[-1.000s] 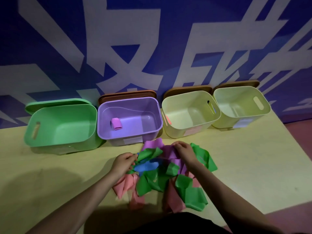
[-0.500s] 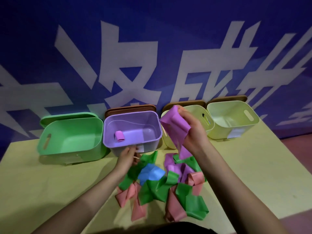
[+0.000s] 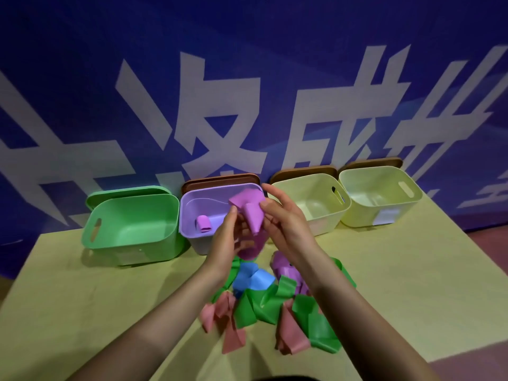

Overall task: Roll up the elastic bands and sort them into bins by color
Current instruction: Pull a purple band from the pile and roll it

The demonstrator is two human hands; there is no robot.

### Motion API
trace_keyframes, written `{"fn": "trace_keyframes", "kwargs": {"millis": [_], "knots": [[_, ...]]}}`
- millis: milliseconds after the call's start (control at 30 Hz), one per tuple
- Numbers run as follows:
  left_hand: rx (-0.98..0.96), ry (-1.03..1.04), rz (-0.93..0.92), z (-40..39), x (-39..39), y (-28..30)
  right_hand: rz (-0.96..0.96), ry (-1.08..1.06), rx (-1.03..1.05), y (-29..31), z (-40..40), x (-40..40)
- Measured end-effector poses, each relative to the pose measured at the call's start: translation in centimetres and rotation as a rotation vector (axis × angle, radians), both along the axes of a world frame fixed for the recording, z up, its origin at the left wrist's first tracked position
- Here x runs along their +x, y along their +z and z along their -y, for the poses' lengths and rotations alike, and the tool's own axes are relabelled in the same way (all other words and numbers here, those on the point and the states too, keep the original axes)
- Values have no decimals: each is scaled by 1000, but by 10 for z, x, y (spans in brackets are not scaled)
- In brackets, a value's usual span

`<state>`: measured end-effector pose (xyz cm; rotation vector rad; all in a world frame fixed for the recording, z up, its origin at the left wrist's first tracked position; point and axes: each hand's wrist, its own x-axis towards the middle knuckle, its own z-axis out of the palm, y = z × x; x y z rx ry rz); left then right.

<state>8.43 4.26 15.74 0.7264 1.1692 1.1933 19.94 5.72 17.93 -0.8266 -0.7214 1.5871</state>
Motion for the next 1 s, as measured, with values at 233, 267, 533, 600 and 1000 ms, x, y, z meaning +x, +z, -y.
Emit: {"fn": "trace_keyframes", "kwargs": {"millis": [233,267,533,600,1000], "knots": [[44,68,4,-11,1,-9,303,-92,80,-27,-12,1],[47,88,-3,-13,3,-11,356,-87,86,-31,-12,3],[36,175,-80,-22,27,-40,487,24,153,-66,-16,42],[58,215,-100,-25,28,-48,605,41,208,-79,-20,53],[203,16,-168,-34,45,-119,530,-165,362,-172,-25,64]]}}
